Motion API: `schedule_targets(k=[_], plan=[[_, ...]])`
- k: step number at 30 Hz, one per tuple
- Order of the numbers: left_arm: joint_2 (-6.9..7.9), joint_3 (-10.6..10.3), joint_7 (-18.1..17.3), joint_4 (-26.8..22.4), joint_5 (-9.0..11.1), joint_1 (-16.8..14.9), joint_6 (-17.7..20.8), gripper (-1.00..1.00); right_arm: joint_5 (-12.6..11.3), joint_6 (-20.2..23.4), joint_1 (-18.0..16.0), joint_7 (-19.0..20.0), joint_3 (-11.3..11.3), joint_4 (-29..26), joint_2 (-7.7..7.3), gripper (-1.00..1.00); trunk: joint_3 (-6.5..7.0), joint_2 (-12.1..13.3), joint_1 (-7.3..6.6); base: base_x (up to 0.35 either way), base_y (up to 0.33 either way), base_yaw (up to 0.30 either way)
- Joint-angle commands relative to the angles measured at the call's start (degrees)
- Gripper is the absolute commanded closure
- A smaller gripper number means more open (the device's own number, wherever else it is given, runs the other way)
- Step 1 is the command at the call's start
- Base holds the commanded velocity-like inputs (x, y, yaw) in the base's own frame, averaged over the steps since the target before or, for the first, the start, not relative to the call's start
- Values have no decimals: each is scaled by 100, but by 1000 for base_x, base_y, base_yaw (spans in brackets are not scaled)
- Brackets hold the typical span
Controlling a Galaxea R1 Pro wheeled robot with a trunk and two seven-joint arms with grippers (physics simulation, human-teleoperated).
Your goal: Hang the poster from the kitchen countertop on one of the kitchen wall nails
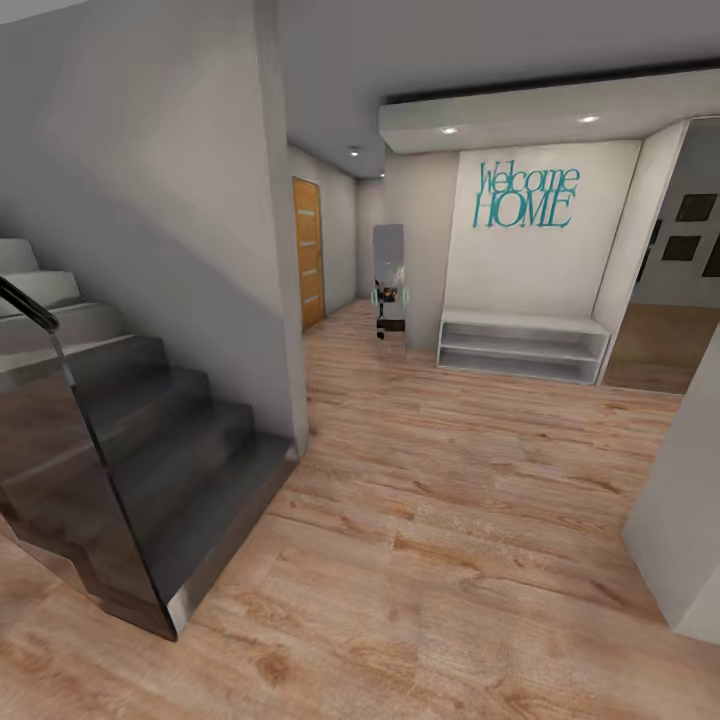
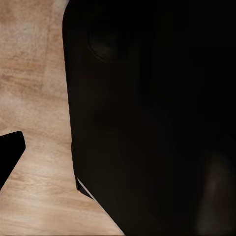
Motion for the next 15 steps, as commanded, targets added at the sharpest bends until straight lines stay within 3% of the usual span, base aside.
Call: schedule_targets(k=[1,7,15], plan=[[0,0,0,0,0,-1,0,-100,0,0,-1,0,0,0,0,-100,-3,-1,0,0,0,0],[-44,1,-79,-9,18,-19,-5,-100,17,-1,-10,8,10,8,191,-100,-3,-1,0,0,0,0],[-44,1,-79,-9,18,-19,-5,-100,17,-1,-10,8,10,8,191,-100,-3,-1,0,0,0,0]])
